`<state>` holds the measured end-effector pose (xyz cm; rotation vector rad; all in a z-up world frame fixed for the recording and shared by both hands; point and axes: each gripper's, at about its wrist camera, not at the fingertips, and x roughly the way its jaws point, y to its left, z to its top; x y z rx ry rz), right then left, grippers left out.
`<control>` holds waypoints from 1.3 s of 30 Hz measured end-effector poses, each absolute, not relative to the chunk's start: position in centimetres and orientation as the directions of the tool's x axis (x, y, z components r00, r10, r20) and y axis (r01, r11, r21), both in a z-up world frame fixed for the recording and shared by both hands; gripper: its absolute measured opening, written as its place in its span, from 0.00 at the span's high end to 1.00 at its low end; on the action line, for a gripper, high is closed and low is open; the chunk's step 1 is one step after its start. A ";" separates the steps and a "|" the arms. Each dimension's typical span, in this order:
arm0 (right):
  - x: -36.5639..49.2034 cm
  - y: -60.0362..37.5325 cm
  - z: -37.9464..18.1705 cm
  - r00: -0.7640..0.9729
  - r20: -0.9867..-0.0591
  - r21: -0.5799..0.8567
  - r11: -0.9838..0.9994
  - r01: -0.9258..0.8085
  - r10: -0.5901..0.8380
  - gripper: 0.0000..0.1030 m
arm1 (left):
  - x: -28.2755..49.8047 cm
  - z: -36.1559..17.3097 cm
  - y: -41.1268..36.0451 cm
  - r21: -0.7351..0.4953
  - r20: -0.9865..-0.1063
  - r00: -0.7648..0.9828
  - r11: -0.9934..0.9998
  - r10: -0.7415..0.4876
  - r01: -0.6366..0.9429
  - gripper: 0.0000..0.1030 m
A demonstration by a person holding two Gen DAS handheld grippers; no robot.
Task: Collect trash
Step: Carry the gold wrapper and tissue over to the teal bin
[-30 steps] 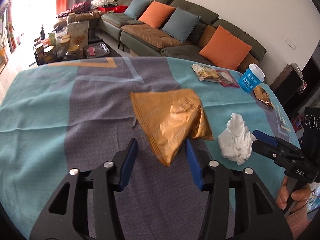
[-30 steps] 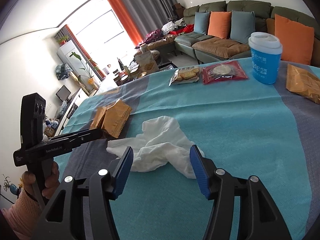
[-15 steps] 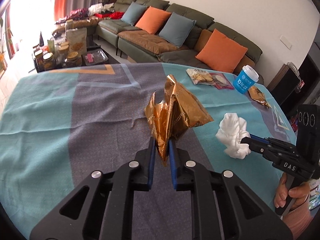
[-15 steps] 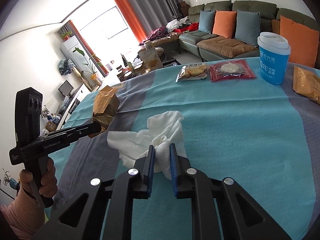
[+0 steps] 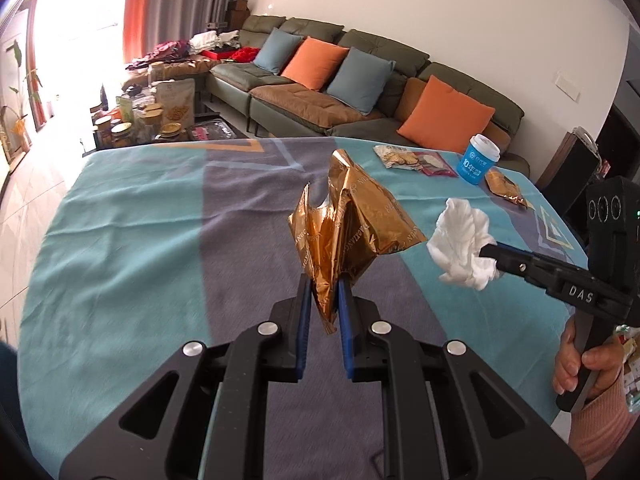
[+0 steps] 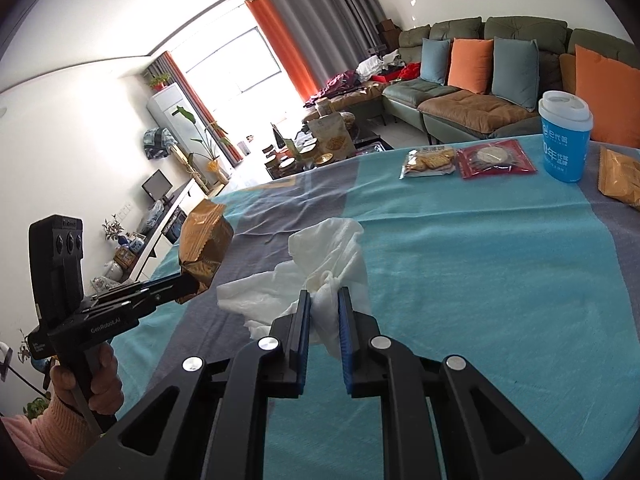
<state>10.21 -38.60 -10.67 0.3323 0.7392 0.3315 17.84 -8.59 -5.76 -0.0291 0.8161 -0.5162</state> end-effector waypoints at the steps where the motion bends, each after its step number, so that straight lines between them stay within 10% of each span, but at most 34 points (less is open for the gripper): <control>1: 10.0 -38.3 -10.6 0.692 -0.592 0.410 0.894 -0.182 0.412 0.88 | 17.4 -5.7 -8.1 -0.222 -0.687 0.571 0.878 -0.449 0.424 0.87; 39: 7.5 -25.4 -9.7 0.595 -0.554 0.411 0.813 -0.413 0.582 0.88 | 6.2 -4.4 4.4 -0.241 -0.656 0.684 0.947 -0.319 0.210 0.87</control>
